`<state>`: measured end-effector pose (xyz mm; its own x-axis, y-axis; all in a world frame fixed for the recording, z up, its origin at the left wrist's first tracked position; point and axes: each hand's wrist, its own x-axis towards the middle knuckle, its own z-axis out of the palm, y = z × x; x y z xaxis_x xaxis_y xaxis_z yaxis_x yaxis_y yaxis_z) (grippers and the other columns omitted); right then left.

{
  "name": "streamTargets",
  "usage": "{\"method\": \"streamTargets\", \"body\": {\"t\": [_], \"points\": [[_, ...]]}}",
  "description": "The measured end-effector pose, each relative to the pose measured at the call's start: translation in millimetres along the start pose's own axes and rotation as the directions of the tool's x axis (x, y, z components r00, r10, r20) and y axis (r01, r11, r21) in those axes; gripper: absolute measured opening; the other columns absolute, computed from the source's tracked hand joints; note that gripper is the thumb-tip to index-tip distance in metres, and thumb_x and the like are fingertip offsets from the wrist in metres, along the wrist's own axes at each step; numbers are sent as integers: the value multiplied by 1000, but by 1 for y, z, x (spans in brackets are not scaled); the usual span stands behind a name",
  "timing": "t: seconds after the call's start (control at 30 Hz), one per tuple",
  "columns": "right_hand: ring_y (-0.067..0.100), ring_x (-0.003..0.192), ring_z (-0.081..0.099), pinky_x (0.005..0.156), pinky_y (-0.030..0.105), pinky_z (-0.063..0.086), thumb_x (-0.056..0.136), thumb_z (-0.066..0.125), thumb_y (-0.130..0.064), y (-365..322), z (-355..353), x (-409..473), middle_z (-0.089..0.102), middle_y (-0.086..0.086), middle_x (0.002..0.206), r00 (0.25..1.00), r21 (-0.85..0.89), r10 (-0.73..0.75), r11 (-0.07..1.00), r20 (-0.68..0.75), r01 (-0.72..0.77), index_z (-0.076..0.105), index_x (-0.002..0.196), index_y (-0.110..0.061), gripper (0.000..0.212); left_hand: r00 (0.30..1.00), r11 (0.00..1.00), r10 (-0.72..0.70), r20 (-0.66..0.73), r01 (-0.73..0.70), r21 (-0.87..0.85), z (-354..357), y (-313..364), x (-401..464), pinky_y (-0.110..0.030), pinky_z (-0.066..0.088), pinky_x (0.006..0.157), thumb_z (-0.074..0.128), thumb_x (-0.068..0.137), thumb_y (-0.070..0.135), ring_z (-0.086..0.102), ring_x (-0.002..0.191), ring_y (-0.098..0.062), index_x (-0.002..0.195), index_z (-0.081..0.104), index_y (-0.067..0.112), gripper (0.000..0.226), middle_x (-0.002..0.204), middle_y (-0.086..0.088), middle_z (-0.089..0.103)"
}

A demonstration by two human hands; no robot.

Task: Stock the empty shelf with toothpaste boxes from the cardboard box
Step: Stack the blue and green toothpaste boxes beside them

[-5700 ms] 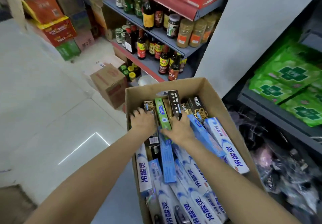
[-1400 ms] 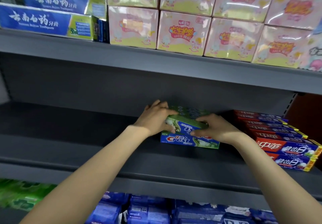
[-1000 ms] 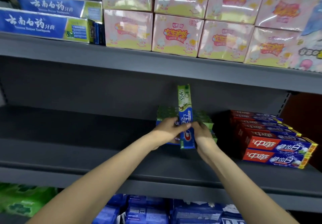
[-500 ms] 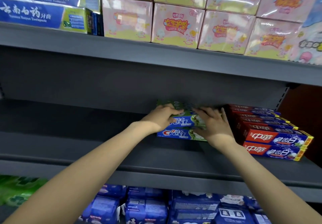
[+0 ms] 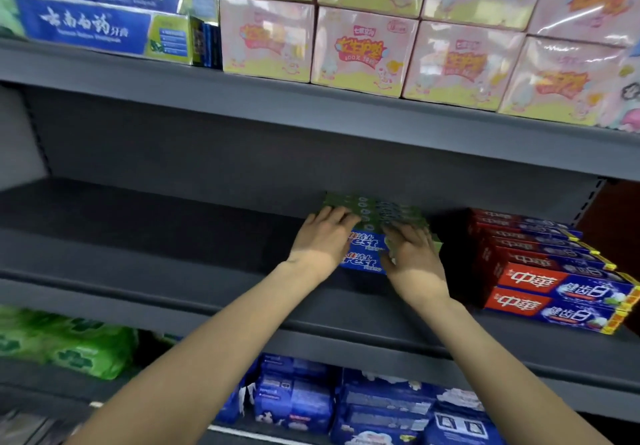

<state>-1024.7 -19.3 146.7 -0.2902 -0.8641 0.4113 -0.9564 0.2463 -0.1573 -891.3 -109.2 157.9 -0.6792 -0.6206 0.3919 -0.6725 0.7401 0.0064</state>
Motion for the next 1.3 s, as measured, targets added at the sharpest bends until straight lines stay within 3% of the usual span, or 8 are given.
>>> {"method": "streamTargets", "body": {"t": [0.1, 0.17, 0.23, 0.5, 0.7, 0.97, 1.17, 1.3], "points": [[32, 126, 43, 108, 37, 36, 84, 60, -8, -28, 0, -7, 53, 11, 133, 992, 162, -97, 981, -82, 109, 60, 123, -6, 39, 989, 1000, -27, -145, 24, -18, -15, -14, -21, -33, 42, 87, 44, 90, 22, 52, 114, -28, 119, 60, 14, 35, 122, -4, 57], [30, 119, 46, 102, 35, 39, 81, 59, -5, -57, -1, -14, 57, 9, 127, 985, 211, -139, 964, -106, 159, 67, 113, -8, 32, 963, 997, -73, -260, 71, -19, -22, -30, -46, -29, 49, 62, 44, 77, 24, 65, 79, -28, 86, 71, 14, 30, 84, -4, 67], [26, 113, 47, 96, 34, 39, 84, 56, -9, -92, -1, -24, 60, 6, 118, 978, 250, -184, 946, -102, 204, 69, 108, -12, 27, 952, 990, -139, -272, 140, -19, -29, -52, -79, -29, 49, 53, 53, 75, 23, 64, 67, -27, 79, 70, 14, 20, 71, -5, 66], [25, 104, 51, 88, 34, 41, 90, 49, -15, -301, 31, -101, 62, 5, 107, 913, 439, -405, 830, 50, 344, 66, 110, -16, 26, 850, 867, -499, -168, 487, -111, -78, -176, -290, -42, 49, 71, 46, 93, 22, 61, 96, -33, 103, 61, 12, 21, 97, -10, 66], [26, 104, 56, 90, 37, 45, 89, 52, -17, -485, 78, -187, 65, 7, 106, 860, 553, -482, 769, 169, 322, 68, 105, -17, 23, 774, 774, -632, -25, 630, -60, -113, -286, -466, -40, 50, 75, 47, 93, 25, 61, 102, -29, 114, 59, 19, 24, 109, -5, 67], [30, 109, 55, 91, 39, 46, 88, 51, -15, -662, 138, -274, 65, 13, 111, 694, 589, -593, 752, 408, 296, 66, 108, -12, 26, 551, 565, -813, 189, 825, 26, -120, -397, -635, -39, 49, 76, 43, 96, 24, 58, 101, -32, 112, 58, 12, 25, 109, -9, 65], [31, 121, 45, 97, 34, 38, 90, 52, -15, -739, 192, -295, 50, 16, 130, 575, 536, -596, 791, 561, 297, 53, 126, -5, 37, 428, 470, -821, 379, 882, 23, -79, -479, -697, -40, 49, 77, 47, 93, 17, 56, 99, -36, 107, 59, 3, 23, 111, -17, 59], [35, 119, 46, 93, 40, 45, 86, 53, -28, -765, 229, -297, 50, 17, 126, 523, 441, -516, 855, 678, 272, 52, 118, -8, 37, 416, 554, -694, 587, 830, 67, -59, -512, -713, -46, 41, 100, 51, 94, 33, 41, 127, -30, 138, 43, 13, 49, 141, -11, 40]]}}
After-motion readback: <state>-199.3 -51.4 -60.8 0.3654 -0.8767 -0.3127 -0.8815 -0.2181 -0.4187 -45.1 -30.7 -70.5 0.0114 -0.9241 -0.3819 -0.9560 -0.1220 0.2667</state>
